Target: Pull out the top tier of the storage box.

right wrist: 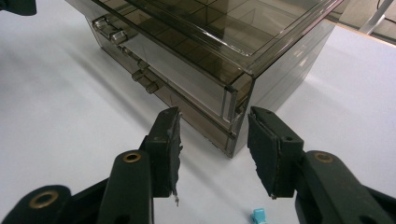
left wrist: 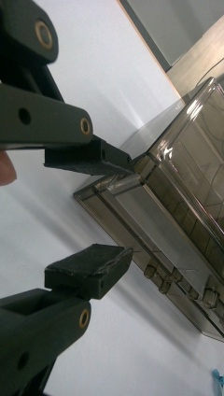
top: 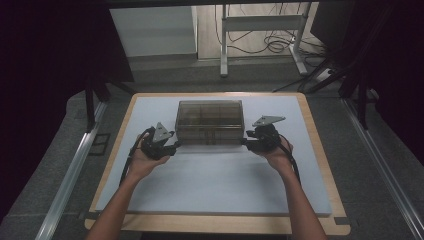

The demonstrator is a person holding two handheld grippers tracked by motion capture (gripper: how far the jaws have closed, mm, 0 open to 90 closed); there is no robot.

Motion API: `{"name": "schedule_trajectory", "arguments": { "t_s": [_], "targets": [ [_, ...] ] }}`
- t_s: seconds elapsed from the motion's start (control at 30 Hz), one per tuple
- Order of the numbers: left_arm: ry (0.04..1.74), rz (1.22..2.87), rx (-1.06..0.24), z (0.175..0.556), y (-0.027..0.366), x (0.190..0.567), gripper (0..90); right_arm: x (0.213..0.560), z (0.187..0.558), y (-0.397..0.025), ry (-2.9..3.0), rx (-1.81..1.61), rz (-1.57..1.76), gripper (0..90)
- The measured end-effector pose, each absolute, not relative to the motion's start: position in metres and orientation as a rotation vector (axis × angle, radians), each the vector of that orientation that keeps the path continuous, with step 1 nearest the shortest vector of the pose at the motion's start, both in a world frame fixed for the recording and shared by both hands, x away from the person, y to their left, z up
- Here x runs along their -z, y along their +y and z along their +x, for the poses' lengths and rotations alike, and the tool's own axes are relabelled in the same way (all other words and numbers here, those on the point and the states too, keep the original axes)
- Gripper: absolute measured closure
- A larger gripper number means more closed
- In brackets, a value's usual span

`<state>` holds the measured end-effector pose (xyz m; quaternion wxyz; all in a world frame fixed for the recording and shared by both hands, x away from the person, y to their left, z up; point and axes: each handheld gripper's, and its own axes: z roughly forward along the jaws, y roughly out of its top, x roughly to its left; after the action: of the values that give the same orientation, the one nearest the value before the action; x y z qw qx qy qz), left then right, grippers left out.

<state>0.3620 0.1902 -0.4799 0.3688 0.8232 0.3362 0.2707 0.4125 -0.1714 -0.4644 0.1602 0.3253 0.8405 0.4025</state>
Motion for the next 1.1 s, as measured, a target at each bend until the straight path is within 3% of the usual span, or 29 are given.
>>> {"name": "schedule_trajectory", "arguments": {
  "t_s": [0.7,1.1],
  "targets": [
    [0.860,2.111,-0.693,0.3644,0.1909,0.4820,57.1,0.4640,0.4184,-0.1677,2.404,-1.154,0.914,61.6],
    [0.818,2.112,-0.677,0.3640,0.1826,0.4848,69.9,0.4634,0.4197,-0.1673,2.405,-1.161,0.905,73.7]
  ]
}}
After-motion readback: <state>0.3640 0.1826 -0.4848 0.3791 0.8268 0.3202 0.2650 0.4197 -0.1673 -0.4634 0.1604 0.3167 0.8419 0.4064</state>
